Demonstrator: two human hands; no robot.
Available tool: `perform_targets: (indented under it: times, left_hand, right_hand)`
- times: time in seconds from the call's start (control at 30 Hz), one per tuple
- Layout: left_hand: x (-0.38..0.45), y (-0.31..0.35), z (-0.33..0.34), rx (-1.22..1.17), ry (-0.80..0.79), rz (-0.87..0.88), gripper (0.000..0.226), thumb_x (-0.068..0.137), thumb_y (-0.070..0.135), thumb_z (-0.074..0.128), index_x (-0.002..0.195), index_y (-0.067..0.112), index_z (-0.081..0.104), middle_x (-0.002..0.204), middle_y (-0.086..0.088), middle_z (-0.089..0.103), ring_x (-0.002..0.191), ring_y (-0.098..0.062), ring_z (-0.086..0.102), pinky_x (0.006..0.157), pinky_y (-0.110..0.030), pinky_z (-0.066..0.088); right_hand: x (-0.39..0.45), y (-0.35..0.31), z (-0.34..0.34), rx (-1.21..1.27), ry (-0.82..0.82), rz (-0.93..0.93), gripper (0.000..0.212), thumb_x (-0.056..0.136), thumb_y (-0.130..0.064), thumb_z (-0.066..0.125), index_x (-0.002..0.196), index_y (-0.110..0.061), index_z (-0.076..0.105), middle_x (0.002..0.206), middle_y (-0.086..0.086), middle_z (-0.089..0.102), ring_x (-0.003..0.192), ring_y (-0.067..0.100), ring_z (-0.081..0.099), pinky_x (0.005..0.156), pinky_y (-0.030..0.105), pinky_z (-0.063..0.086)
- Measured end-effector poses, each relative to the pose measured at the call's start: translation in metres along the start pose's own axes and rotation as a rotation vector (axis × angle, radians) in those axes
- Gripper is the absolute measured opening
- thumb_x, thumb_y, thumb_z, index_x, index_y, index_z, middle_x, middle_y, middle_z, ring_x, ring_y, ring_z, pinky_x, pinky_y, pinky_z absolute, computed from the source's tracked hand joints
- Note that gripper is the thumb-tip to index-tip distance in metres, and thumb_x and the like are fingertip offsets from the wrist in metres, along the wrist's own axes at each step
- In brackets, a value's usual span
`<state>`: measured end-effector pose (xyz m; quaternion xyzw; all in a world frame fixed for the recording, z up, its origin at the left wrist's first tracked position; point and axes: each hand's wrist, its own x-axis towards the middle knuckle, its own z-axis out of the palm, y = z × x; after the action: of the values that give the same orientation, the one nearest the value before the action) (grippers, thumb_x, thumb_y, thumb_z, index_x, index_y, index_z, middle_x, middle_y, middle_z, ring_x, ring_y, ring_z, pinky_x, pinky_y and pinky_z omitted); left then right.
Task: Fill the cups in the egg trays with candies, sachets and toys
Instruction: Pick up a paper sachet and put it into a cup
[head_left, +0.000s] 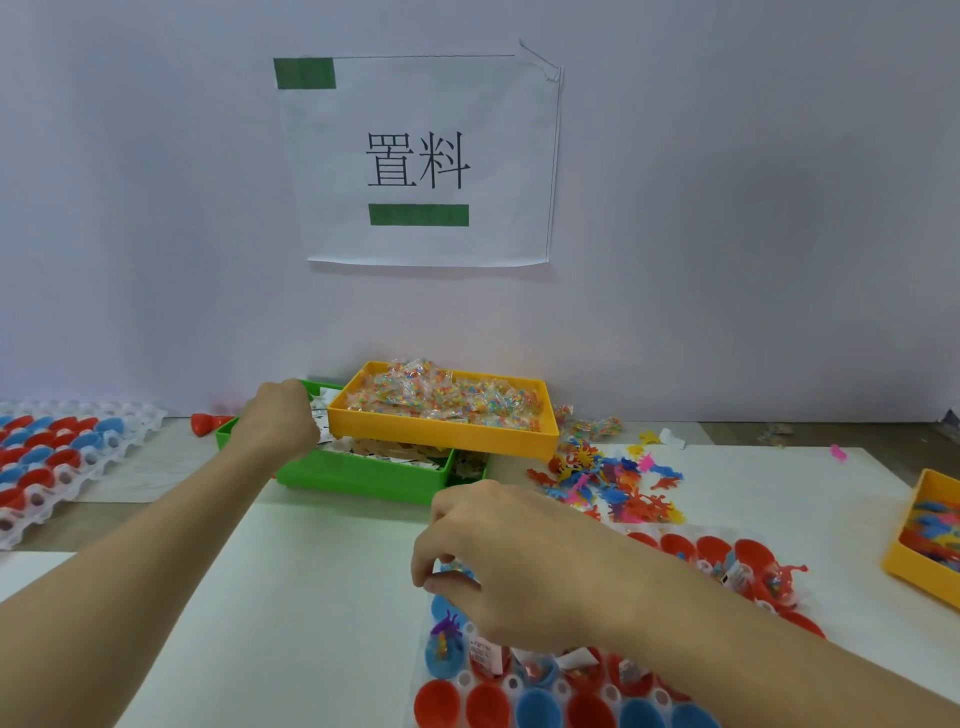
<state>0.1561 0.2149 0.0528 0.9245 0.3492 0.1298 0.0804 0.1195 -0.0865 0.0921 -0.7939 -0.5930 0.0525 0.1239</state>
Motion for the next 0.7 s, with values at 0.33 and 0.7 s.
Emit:
perform_targets:
  times: [0.33, 0.7]
  left_hand:
    - [-0.005, 0.001, -0.004, -0.087, 0.241, 0.100, 0.016, 0.091, -0.002, 0.049, 0.083, -0.003, 0.063, 0.083, -0.022, 0.063, 0.088, -0.039, 0.055, 0.068, -0.046, 0.050]
    - [-0.043, 0.024, -0.027, -0.633, 0.589, 0.167, 0.012, 0.102, 0.009, 0.047, 0.104, 0.002, 0.057, 0.081, -0.005, 0.059, 0.072, -0.023, 0.052, 0.066, -0.026, 0.035]
  right_hand:
    - [0.000, 0.003, 0.001, 0.003, 0.019, 0.005, 0.022, 0.101, -0.027, 0.052, 0.114, -0.024, 0.069, 0.107, -0.006, 0.056, 0.098, 0.011, 0.052, 0.081, 0.034, 0.051]
    - [0.002, 0.017, 0.004, 0.080, 0.165, 0.093, 0.021, 0.100, -0.029, 0.053, 0.110, -0.027, 0.071, 0.092, -0.017, 0.051, 0.089, 0.002, 0.052, 0.081, 0.028, 0.050]
